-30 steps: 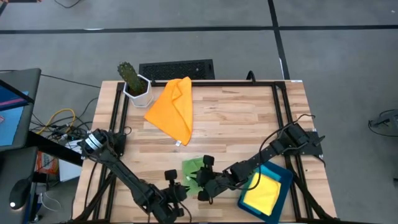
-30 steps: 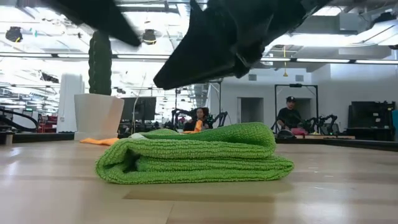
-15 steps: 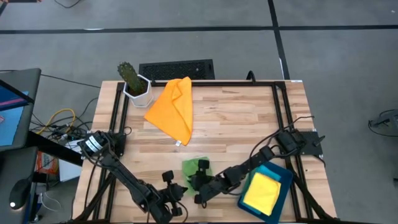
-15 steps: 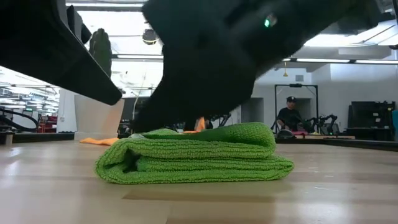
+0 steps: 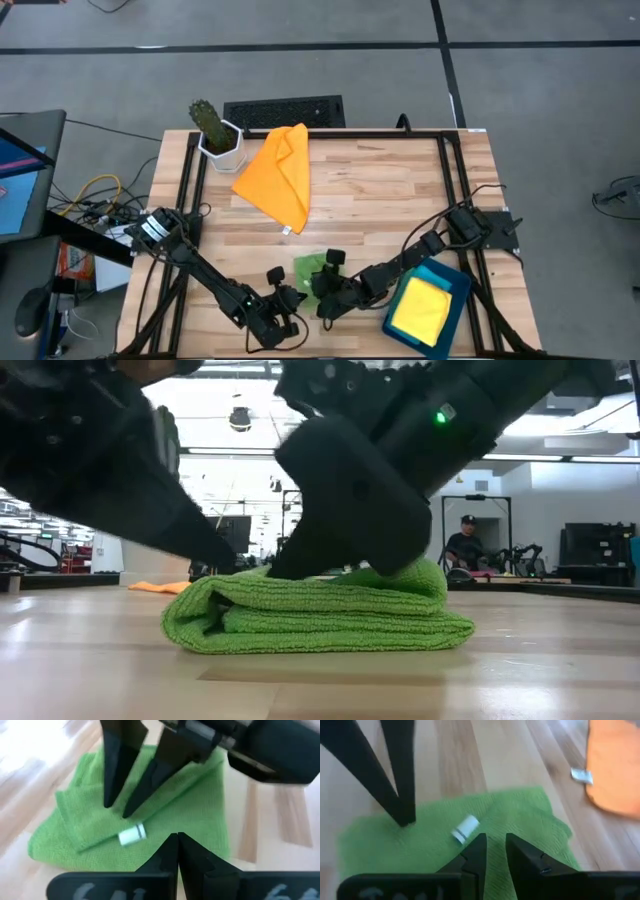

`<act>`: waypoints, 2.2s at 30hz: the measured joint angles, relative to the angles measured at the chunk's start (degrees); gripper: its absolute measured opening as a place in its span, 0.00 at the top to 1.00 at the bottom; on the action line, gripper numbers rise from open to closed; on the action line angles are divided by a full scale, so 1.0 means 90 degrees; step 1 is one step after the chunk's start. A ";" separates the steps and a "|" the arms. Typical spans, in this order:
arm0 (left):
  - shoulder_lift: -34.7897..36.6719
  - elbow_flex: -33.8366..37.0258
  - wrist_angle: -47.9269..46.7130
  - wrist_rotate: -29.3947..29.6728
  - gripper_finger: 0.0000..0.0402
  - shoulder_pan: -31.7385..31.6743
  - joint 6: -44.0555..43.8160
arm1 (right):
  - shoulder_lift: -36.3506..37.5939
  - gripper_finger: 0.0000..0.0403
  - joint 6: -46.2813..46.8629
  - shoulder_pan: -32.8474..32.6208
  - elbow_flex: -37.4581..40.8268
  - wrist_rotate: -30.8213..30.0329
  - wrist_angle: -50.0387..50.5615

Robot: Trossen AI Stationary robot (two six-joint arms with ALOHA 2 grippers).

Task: Fold microfiber towels
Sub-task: Fold the green microfiber towel

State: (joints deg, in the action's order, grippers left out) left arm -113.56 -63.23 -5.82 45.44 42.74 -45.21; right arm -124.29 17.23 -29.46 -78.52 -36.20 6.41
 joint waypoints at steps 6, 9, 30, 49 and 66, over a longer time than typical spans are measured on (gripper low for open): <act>0.0000 -0.0004 0.0049 -0.0071 1.00 -0.0080 0.0116 | -0.0010 0.76 0.0097 -0.0055 0.0006 -0.0021 0.0095; 0.0000 -0.0004 0.0041 -0.0071 1.00 -0.0078 0.0116 | -0.0010 0.76 0.0019 -0.0215 -0.0183 -0.0126 0.0018; -0.0454 -0.0009 0.0414 -0.0372 1.00 -0.0110 0.0140 | -0.0238 0.76 0.0480 -0.0189 -0.0359 -0.0557 0.0970; -0.0454 -0.0009 0.0452 -0.0338 1.00 -0.0117 0.0133 | 0.0194 0.76 0.0573 -0.0594 -0.0379 -0.0840 0.0899; -0.0454 -0.0009 0.0483 -0.0459 1.00 -0.0119 0.0131 | 0.0054 0.76 0.1754 -0.0328 -0.0361 -0.0750 0.2555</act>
State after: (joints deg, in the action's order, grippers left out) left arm -117.64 -63.31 -1.48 41.30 41.67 -44.03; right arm -123.80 33.02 -32.41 -81.77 -42.96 29.41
